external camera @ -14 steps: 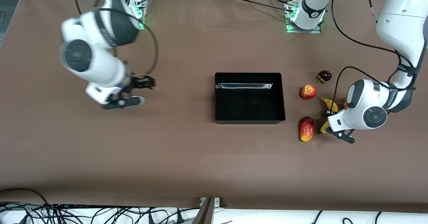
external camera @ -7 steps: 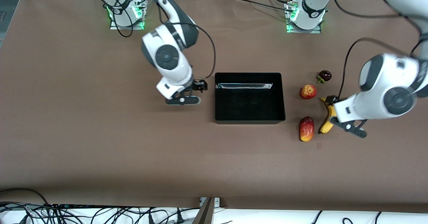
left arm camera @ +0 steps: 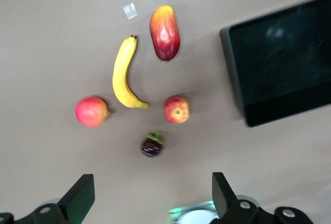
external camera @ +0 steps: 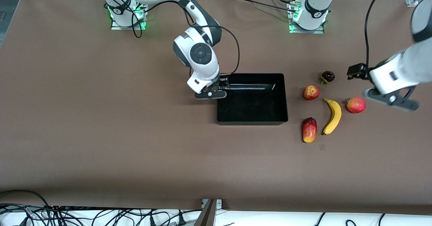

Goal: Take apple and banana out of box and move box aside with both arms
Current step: 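Grasp the tray rim with the right gripper while the left gripper withdraws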

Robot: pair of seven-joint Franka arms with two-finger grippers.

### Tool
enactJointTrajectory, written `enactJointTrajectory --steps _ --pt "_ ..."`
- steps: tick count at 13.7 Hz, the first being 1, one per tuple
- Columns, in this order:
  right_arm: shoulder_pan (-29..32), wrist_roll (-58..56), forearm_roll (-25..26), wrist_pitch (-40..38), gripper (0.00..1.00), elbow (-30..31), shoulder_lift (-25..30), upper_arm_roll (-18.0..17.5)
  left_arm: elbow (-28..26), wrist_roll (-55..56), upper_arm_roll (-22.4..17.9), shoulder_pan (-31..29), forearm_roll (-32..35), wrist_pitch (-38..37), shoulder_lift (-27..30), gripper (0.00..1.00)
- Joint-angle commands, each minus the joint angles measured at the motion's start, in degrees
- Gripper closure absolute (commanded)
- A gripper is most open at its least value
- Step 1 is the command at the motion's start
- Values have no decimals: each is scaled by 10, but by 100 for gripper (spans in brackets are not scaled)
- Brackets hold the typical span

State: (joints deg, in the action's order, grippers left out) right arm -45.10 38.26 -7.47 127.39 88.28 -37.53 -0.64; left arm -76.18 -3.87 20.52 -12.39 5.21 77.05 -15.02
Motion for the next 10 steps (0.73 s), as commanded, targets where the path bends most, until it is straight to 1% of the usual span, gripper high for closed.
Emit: enactJointTrajectory --steps 1,2,3,4,5,6,7,8,9,10 --pt "-19 10 19 29 7 -12 -29 7 -109 65 -136 88 -45 59 105 0" --pt "-24 14 28 35 11 -12 -38 9 -150 64 -167 108 -46 103 140 0" --pt "-24 14 33 41 19 -12 -41 9 -200 64 -176 113 -46 154 181 0" --pt "-24 13 33 42 32 -12 -41 10 -240 65 -180 122 -46 193 213 0" --pt "-24 12 33 42 45 -12 -42 10 -252 65 -180 132 -43 195 223 0" --pt "-24 10 33 42 57 -12 -44 10 -247 69 -180 130 -42 179 221 0" --pt "-23 9 34 42 73 -12 -45 10 -235 71 -180 126 -42 160 211 0" --pt "-24 11 33 42 91 -12 -47 10 -227 72 -179 125 -42 155 203 0" --pt "-22 10 33 42 100 -12 -47 10 -225 71 -176 125 -42 154 201 0" --pt "-19 5 33 42 100 -12 -46 11 -221 71 -174 125 -41 154 199 0"
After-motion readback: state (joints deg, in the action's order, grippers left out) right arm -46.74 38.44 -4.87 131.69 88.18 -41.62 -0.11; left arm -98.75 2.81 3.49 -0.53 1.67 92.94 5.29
